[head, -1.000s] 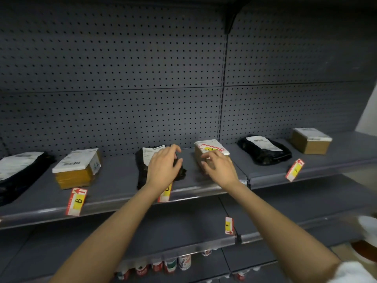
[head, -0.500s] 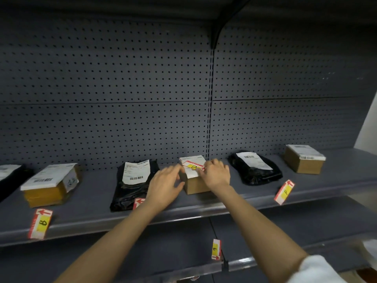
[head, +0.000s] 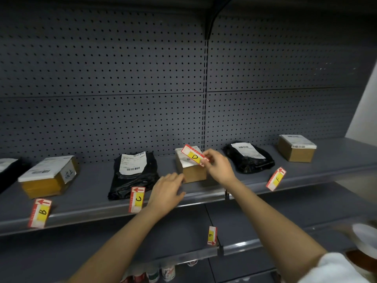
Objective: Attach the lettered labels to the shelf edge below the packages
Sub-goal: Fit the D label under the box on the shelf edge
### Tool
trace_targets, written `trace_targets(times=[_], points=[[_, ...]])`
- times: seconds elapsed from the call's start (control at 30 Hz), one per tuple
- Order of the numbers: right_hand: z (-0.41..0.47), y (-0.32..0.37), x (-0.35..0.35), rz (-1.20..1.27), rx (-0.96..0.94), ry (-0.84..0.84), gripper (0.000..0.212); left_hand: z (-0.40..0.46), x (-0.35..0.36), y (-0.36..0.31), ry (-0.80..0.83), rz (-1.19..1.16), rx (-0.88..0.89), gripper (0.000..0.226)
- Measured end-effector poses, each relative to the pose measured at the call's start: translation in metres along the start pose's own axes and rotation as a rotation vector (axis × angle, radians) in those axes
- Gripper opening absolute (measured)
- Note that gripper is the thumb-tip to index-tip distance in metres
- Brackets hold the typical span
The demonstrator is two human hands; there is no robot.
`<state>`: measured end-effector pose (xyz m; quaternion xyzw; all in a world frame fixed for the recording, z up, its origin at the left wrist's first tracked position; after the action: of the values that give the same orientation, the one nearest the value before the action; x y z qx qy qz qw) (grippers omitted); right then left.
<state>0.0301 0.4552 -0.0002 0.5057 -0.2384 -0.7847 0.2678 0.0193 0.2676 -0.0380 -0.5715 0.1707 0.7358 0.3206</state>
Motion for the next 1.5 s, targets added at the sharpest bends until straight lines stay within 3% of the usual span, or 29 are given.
trace_targets(times=[0.13, 0.4, 0.73, 1.1, 1.33, 1.5], points=[[-0.026, -0.011, -0.013, -0.117, -0.056, -0.002, 0.010, -0.005, 0.020, -0.016, 0.021, 0.132, 0.065, 0.030], [-0.070, -0.027, -0.028, -0.199, -0.056, 0.064, 0.017, -0.002, 0.046, -0.037, 0.021, 0.078, 0.068, 0.038], [-0.058, -0.028, -0.023, -0.361, -0.091, 0.149, 0.018, 0.004, 0.054, -0.036, -0.026, 0.108, 0.044, 0.047], [-0.041, -0.024, -0.009, -0.348, -0.080, 0.191, 0.017, 0.001, 0.052, -0.036, -0.025, -0.006, 0.053, 0.023], [-0.052, -0.029, 0.008, -0.524, -0.128, 0.249, 0.019, -0.013, 0.047, -0.034, -0.026, 0.120, 0.109, 0.029], [-0.061, -0.028, 0.018, -0.512, -0.112, 0.208, 0.034, -0.021, 0.052, -0.032, -0.041, 0.032, 0.033, 0.037]])
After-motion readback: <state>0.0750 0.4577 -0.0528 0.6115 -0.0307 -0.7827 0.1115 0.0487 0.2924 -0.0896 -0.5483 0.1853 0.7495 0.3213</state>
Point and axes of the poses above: each hand's wrist, its own z-axis towards the middle knuckle, its own x-axis out of the palm, y = z × x, the point moved 2 cm from there along z, towards the middle knuckle, and after that the axes turned 8 degrees about y, right-handed, at the moved point
